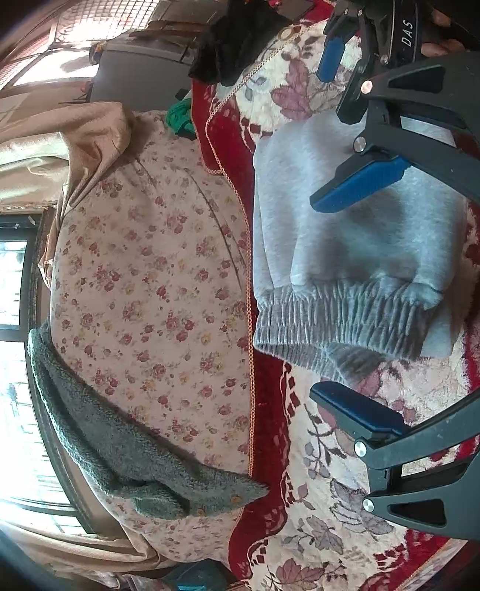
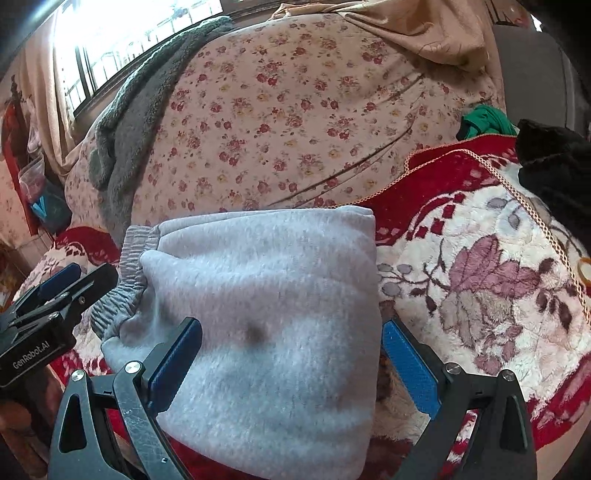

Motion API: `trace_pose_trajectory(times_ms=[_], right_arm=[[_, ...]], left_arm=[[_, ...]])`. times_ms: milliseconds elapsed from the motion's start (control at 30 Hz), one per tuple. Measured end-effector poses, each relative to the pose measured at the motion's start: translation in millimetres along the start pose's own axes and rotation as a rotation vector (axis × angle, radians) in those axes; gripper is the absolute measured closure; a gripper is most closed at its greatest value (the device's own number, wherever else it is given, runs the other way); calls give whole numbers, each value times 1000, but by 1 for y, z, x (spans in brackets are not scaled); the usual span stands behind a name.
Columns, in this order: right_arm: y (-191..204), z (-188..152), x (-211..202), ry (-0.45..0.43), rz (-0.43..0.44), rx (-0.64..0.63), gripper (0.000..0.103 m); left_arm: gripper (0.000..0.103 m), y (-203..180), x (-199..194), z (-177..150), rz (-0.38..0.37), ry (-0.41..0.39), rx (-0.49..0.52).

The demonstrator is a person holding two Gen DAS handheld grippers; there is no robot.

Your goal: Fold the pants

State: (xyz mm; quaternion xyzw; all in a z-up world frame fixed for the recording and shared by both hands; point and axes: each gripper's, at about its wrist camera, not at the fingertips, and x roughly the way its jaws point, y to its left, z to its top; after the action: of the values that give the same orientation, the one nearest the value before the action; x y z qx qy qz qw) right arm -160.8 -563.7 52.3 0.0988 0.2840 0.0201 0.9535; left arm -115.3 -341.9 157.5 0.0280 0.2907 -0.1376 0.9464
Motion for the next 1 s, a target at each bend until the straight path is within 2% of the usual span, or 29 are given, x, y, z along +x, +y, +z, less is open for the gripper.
trace_pose_trajectory(times_ms=[167,333,667,1000], right_arm=[[-2,-1,-2,-3,-6,1,2],[-7,-2,0,8,-2,18,2],[-7,-3,3,14,-1,12,2],[-3,-6,6,30,2,11,2]], left_arm=[[11,-10,1,1,21,-6,39],[11,-12,4,-1,12,2,32],[11,-21,7,-4,53,5,62],[11,-20,9,-5,38,15,41]])
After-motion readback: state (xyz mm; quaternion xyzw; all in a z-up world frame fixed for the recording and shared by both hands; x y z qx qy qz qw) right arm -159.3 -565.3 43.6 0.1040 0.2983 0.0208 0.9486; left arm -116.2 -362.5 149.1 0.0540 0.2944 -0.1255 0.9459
